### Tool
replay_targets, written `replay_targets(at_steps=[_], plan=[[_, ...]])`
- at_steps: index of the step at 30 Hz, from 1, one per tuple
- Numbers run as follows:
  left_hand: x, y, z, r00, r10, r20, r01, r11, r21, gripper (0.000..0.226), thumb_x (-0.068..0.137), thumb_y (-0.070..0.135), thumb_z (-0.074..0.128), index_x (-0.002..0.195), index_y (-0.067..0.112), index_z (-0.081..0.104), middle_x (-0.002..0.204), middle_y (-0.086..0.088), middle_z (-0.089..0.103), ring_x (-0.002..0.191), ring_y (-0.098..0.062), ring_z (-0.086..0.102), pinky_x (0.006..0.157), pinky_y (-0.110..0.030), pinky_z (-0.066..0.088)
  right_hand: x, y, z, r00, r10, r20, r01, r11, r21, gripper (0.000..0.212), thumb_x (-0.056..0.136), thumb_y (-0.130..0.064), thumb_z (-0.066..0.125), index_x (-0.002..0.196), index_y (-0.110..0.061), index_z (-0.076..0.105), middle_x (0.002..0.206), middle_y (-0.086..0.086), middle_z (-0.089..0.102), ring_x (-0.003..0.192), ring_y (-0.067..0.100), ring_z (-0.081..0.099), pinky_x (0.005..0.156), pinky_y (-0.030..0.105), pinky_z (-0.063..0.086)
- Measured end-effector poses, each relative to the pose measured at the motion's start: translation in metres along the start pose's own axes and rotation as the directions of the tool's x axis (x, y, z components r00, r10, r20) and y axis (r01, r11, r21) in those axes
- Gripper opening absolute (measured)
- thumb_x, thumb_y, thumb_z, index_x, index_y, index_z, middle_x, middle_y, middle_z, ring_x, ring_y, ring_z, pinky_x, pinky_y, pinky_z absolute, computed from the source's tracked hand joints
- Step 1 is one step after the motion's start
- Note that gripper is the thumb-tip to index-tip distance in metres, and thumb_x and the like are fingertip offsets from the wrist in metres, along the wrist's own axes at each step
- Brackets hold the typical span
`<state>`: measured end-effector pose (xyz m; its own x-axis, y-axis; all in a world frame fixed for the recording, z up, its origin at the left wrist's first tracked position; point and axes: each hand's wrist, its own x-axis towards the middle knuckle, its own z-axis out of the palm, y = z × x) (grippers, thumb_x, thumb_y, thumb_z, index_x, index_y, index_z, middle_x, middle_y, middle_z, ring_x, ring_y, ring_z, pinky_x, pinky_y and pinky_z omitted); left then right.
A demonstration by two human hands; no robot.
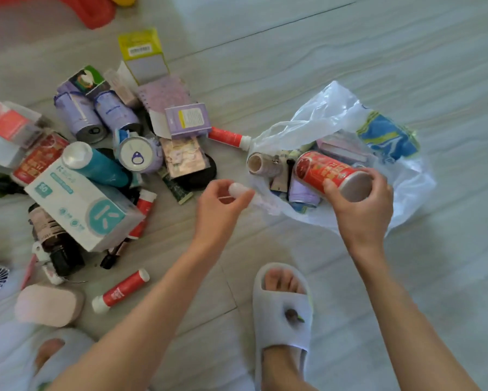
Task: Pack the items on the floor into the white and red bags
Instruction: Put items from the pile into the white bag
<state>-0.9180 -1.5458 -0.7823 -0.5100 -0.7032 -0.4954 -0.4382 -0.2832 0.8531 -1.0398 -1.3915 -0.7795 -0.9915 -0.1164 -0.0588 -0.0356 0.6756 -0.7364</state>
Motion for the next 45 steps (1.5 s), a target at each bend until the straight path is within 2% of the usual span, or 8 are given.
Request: replay_targets(at_steps=[6, 11, 15, 23, 32, 38, 41, 45], plan=[[0.048, 0.024, 0.072, 0.994, -0.098, -0.04, 0.093, 0.989, -0.116, 0.023, 0.074, 0.012, 0.071, 0.087, 0.018, 0.053, 0.089, 0.002, 0.057, 0.09, -0.019, 0.061, 0.081, -0.03, 0.052, 0.049, 0.004, -0.007, 0.998, -0.059, -0.008, 0.057, 0.992, -0.114, 0.062, 0.071, -0.036, 0.074, 0.123, -0.013, 0.05, 0.122, 0.011, 0.05, 0.112, 0.022, 0.046, 0.084, 0.018, 0.03], [0.073, 0.028, 0.106, 0.992, 0.064, -0.11, -0.05, 0.99, 0.13, 0.03, 0.077, 0.014, 0.069, 0.105, 0.011, 0.057, 0.099, 0.001, 0.054, 0.089, -0.013, 0.052, 0.076, -0.023, 0.042, 0.08, 0.0, 0.01, 0.99, -0.14, -0.029, 0.133, 0.977, -0.164, 0.064, 0.072, -0.031, 0.074, 0.126, -0.012, 0.045, 0.126, 0.014, 0.044, 0.116, 0.029, 0.044, 0.095, 0.026, 0.033], [0.078, 0.015, 0.11, 0.976, 0.212, -0.045, -0.169, 0.874, 0.455, 0.028, 0.08, 0.019, 0.067, 0.105, 0.008, 0.058, 0.11, -0.007, 0.053, 0.101, -0.024, 0.053, 0.09, -0.031, 0.041, 0.092, 0.013, 0.03, 0.976, -0.207, 0.065, 0.217, 0.908, -0.358, 0.064, 0.073, -0.03, 0.072, 0.127, -0.009, 0.047, 0.126, 0.019, 0.044, 0.114, 0.037, 0.043, 0.098, 0.037, 0.033], [0.071, 0.016, 0.119, 0.946, 0.222, 0.236, -0.307, 0.847, 0.434, 0.038, 0.086, 0.007, 0.056, 0.123, 0.008, 0.055, 0.119, -0.009, 0.061, 0.11, -0.018, 0.057, 0.097, -0.024, 0.041, 0.082, 0.02, 0.044, 0.954, -0.288, 0.082, 0.298, 0.884, -0.361, 0.054, 0.082, -0.02, 0.065, 0.131, -0.005, 0.046, 0.136, 0.022, 0.04, 0.123, 0.04, 0.041, 0.101, 0.042, 0.036], [0.029, -0.012, 0.033, 0.716, 0.463, 0.523, -0.696, 0.417, 0.584, 0.04, 0.085, 0.006, 0.056, 0.125, 0.006, 0.052, 0.127, -0.012, 0.053, 0.12, -0.026, 0.048, 0.096, -0.037, 0.044, 0.022, 0.016, 0.043, 0.905, -0.384, 0.184, 0.426, 0.806, -0.412, 0.041, 0.084, -0.021, 0.052, 0.121, -0.002, 0.055, 0.132, 0.023, 0.049, 0.126, 0.039, 0.043, 0.103, 0.048, 0.037], [-0.023, -0.073, -0.069, 0.763, 0.374, 0.527, -0.638, 0.3, 0.709, 0.044, 0.077, 0.014, 0.059, 0.121, 0.007, 0.053, 0.121, -0.016, 0.056, 0.114, -0.03, 0.053, 0.09, -0.037, 0.048, -0.067, 0.001, 0.068, 0.649, -0.575, 0.498, 0.757, 0.55, -0.351, 0.046, 0.077, -0.035, 0.045, 0.115, -0.011, 0.055, 0.121, 0.014, 0.059, 0.115, 0.031, 0.053, 0.096, 0.044, 0.044], [-0.052, -0.111, -0.123, 0.848, 0.338, 0.409, -0.518, 0.358, 0.777, 0.041, 0.076, 0.015, 0.051, 0.116, 0.013, 0.049, 0.115, -0.016, 0.059, 0.107, -0.023, 0.048, 0.084, -0.037, 0.051, -0.105, -0.005, 0.09, 0.399, -0.632, 0.664, 0.896, 0.423, -0.135, 0.043, 0.072, -0.035, 0.064, 0.109, -0.014, 0.058, 0.111, 0.01, 0.063, 0.1, 0.028, 0.061, 0.087, 0.037, 0.048], [-0.07, -0.146, -0.175, 0.949, 0.226, 0.22, -0.296, 0.393, 0.871, 0.04, 0.072, 0.02, 0.036, 0.11, 0.015, 0.048, 0.104, -0.017, 0.063, 0.095, -0.031, 0.062, 0.076, -0.038, 0.055, -0.149, -0.01, 0.127, 0.067, -0.493, 0.868, 0.908, 0.39, 0.152, 0.043, 0.071, -0.034, 0.071, 0.106, -0.011, 0.06, 0.101, 0.011, 0.063, 0.091, 0.031, 0.062, 0.072, 0.038, 0.052]])
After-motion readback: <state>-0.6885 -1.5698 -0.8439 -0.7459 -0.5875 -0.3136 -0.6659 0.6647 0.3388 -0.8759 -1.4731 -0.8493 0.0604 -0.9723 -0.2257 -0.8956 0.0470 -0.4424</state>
